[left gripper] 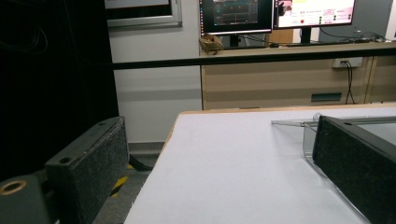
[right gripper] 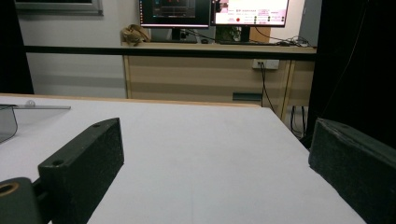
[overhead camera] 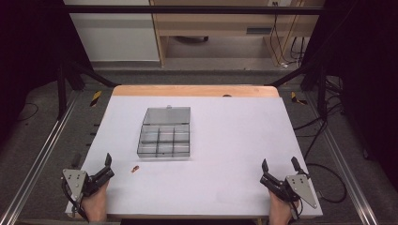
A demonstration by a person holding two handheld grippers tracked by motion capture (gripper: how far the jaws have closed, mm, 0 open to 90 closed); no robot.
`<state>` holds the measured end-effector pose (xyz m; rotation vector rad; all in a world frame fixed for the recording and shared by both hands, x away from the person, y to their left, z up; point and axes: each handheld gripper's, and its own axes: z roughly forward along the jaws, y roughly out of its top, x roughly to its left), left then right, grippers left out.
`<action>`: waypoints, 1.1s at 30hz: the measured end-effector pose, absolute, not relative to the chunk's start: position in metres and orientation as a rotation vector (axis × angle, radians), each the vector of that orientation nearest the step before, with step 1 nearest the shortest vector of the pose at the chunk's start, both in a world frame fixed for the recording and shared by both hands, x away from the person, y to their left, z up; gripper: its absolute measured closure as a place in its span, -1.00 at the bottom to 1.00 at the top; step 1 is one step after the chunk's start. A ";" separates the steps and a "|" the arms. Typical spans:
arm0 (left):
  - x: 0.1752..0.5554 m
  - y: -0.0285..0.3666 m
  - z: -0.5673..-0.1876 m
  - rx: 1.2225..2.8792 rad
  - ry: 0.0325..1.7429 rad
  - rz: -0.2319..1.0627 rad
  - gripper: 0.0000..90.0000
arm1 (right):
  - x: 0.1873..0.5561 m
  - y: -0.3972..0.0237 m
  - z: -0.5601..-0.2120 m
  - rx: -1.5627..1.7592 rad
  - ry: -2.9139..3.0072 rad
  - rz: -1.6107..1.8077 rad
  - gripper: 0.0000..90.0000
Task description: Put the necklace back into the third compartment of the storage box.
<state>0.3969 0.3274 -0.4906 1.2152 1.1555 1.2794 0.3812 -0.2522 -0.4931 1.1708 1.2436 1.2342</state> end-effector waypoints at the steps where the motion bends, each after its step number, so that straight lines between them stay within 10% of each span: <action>1: 0.397 0.327 -0.491 1.215 1.155 1.279 -0.92 | 0.381 -0.252 -0.493 1.171 1.244 1.234 -0.92; 33: 0.395 0.330 -0.489 1.218 1.133 1.255 -0.99 | 0.384 -0.253 -0.492 1.185 1.277 1.238 -0.93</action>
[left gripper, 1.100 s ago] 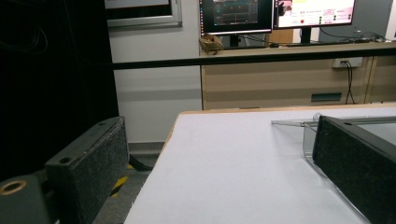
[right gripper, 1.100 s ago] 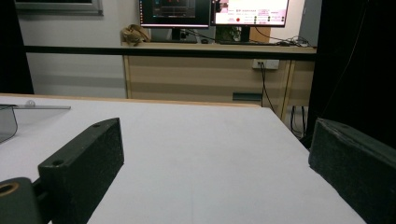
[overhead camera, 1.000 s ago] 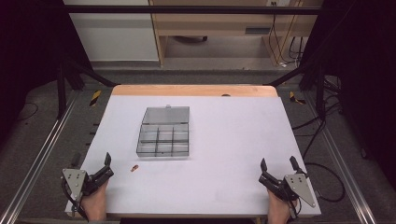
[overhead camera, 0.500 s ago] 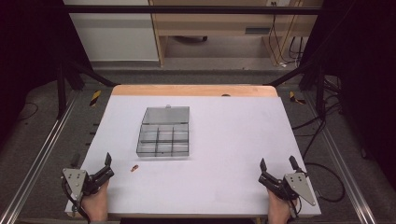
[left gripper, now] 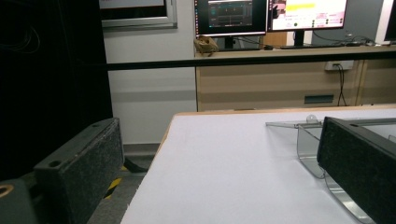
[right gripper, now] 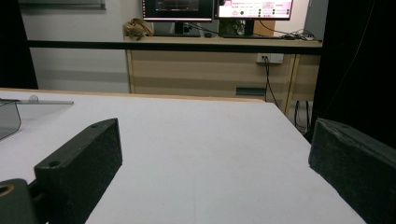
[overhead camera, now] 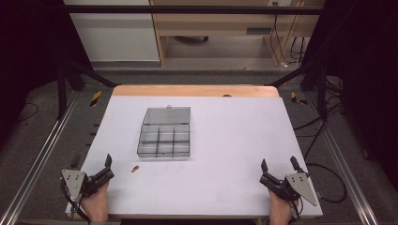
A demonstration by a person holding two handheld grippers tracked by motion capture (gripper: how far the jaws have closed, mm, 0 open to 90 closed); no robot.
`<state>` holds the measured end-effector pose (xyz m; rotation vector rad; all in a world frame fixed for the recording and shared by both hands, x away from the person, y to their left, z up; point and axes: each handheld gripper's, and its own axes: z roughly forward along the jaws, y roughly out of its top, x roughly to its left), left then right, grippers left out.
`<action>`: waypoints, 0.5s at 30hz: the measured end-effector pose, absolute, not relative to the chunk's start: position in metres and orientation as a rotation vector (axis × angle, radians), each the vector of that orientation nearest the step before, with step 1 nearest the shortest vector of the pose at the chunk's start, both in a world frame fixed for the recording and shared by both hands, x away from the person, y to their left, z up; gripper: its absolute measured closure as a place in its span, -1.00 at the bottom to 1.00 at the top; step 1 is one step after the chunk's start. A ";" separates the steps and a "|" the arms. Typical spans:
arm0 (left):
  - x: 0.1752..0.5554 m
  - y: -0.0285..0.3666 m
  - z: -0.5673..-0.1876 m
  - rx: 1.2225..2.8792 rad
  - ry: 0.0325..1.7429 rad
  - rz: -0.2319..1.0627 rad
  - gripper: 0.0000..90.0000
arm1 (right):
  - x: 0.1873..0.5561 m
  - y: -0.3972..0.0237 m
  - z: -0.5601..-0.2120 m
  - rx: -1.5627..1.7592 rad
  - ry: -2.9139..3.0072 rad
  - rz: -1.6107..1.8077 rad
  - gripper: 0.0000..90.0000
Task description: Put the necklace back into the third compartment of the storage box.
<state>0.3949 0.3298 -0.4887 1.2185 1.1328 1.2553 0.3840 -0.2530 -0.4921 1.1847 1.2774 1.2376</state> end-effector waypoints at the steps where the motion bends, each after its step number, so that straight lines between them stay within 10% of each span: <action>1: 0.393 0.331 -0.485 1.228 1.109 1.244 -0.98 | 0.384 -0.253 -0.492 1.184 1.279 1.239 -0.93; 15: 0.397 0.349 -0.436 1.480 0.953 0.915 -0.77 | 0.384 -0.253 -0.492 1.177 1.288 1.248 -0.93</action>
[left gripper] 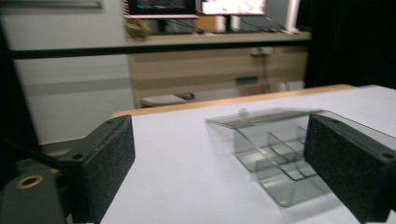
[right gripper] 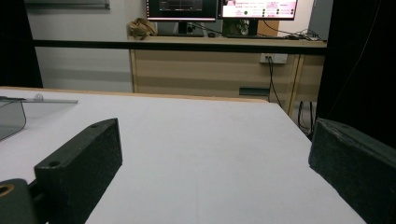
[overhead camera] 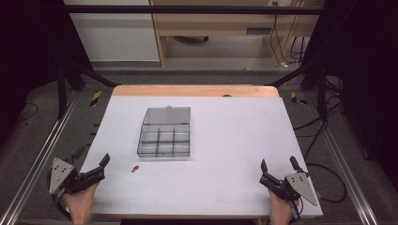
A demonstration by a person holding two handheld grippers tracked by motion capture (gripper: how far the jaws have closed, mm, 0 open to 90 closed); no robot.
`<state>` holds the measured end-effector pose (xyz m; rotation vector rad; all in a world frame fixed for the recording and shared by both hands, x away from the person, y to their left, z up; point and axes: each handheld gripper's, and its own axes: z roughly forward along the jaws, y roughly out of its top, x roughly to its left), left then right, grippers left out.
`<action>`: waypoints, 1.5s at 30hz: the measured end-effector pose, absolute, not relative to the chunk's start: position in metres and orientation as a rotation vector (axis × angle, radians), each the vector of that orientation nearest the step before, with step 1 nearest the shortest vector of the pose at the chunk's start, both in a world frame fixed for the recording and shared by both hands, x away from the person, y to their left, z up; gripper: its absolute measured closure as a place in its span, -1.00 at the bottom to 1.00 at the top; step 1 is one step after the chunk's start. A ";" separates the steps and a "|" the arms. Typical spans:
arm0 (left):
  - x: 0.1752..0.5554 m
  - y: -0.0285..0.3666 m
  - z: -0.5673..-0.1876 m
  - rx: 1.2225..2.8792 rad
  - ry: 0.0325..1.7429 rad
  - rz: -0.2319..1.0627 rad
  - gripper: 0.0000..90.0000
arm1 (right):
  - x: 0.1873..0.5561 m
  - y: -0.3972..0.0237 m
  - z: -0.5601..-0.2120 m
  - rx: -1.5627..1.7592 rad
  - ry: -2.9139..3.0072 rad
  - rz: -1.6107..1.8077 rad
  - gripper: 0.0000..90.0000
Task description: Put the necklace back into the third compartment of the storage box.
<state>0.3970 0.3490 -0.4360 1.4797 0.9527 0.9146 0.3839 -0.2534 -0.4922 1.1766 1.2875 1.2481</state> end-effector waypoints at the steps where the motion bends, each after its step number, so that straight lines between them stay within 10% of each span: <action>1: 0.397 0.349 -0.436 1.480 0.953 0.915 -0.74 | 0.384 -0.253 -0.492 1.177 1.288 1.248 -0.93; 14: 0.427 0.333 -0.396 1.949 0.800 0.712 -0.37 | 0.385 -0.253 -0.492 1.175 1.302 1.243 -0.93; 25: 0.473 0.303 -0.404 2.469 0.855 0.301 -0.01 | 0.386 -0.253 -0.492 1.180 1.311 1.244 -0.92; 45: 0.498 0.270 -0.423 2.780 0.807 0.095 0.09 | 0.386 -0.253 -0.492 1.179 1.318 1.241 -0.92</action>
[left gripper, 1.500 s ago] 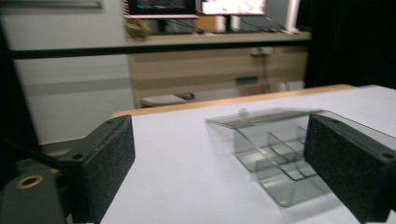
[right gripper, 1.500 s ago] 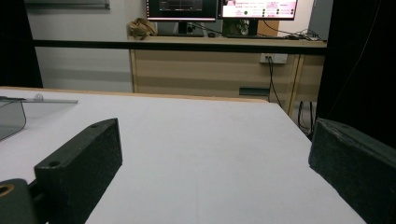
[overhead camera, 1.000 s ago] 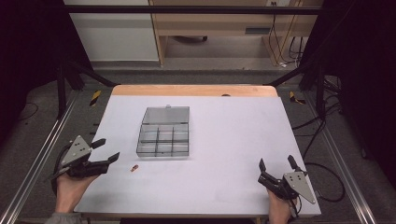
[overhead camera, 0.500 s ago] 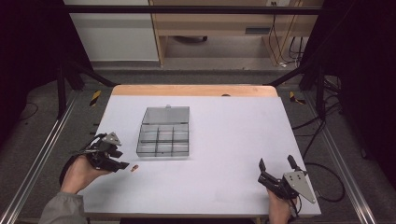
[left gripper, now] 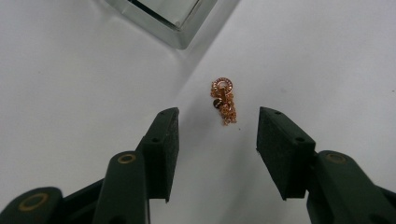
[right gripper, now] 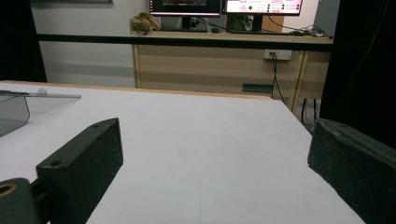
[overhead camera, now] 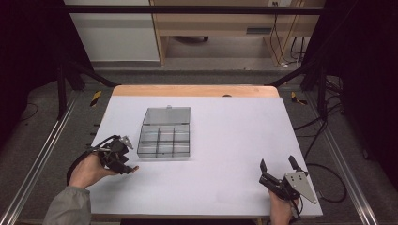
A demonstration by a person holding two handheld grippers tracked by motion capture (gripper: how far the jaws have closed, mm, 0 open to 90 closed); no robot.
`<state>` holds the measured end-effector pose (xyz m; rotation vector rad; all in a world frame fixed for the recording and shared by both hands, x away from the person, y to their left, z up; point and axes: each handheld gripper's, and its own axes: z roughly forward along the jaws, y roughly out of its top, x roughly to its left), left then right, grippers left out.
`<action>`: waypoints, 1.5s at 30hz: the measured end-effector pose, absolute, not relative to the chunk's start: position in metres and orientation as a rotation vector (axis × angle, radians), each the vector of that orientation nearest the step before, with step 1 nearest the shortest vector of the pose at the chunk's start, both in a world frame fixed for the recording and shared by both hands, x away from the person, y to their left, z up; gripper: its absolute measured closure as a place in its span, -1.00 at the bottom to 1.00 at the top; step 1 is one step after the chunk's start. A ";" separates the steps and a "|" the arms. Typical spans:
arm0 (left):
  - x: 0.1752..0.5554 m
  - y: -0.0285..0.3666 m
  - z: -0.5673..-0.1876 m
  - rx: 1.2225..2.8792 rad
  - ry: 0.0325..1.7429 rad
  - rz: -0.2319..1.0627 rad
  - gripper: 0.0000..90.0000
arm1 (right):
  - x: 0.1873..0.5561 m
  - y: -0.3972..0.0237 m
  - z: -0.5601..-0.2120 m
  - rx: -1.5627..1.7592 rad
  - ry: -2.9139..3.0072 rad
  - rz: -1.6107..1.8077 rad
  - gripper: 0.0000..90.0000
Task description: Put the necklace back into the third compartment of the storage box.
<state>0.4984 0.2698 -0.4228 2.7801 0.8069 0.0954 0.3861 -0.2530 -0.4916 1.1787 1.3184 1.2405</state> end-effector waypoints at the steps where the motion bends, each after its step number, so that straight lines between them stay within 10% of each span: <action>1: 0.498 0.270 -0.423 2.780 0.807 0.095 0.09 | 0.386 -0.253 -0.492 1.178 1.319 1.241 -0.92; 25: 0.507 0.245 -0.441 2.976 0.686 0.024 0.30 | 0.386 -0.253 -0.491 1.176 1.328 1.242 -0.91; 45: 0.502 0.246 -0.441 2.965 0.644 0.060 0.88 | 0.386 -0.253 -0.491 1.175 1.330 1.241 -0.91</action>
